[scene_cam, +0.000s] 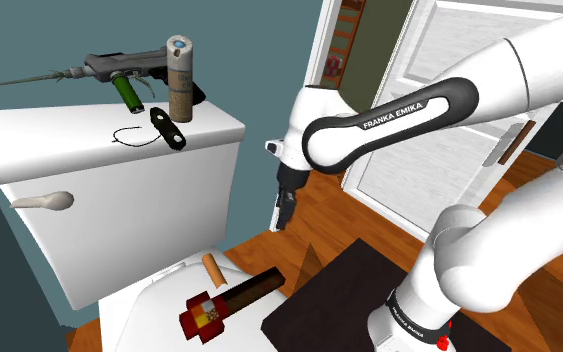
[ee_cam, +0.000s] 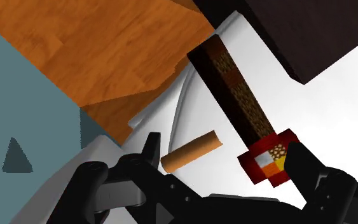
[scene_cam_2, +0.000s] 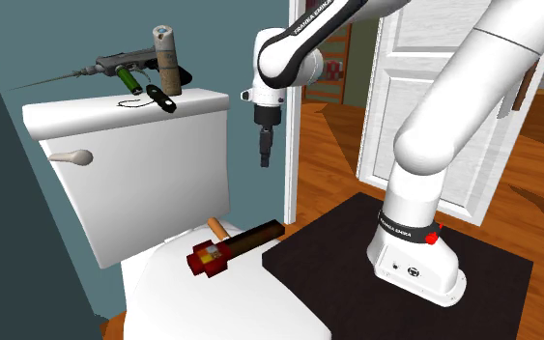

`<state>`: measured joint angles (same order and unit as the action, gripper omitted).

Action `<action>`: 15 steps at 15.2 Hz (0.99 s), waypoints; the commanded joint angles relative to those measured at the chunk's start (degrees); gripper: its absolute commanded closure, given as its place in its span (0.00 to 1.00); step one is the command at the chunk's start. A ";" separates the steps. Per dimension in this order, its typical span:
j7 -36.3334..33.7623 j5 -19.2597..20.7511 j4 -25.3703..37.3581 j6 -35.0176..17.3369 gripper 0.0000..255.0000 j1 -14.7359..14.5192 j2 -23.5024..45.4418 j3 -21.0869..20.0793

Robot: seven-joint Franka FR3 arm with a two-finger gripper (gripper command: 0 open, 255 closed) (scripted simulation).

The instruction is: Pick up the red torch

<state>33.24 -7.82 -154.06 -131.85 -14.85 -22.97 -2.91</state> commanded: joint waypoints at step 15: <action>34.25 -10.32 1.47 -32.18 0.00 -9.68 34.72 -5.08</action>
<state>64.58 -17.27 -152.91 -161.73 -24.58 9.08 -7.20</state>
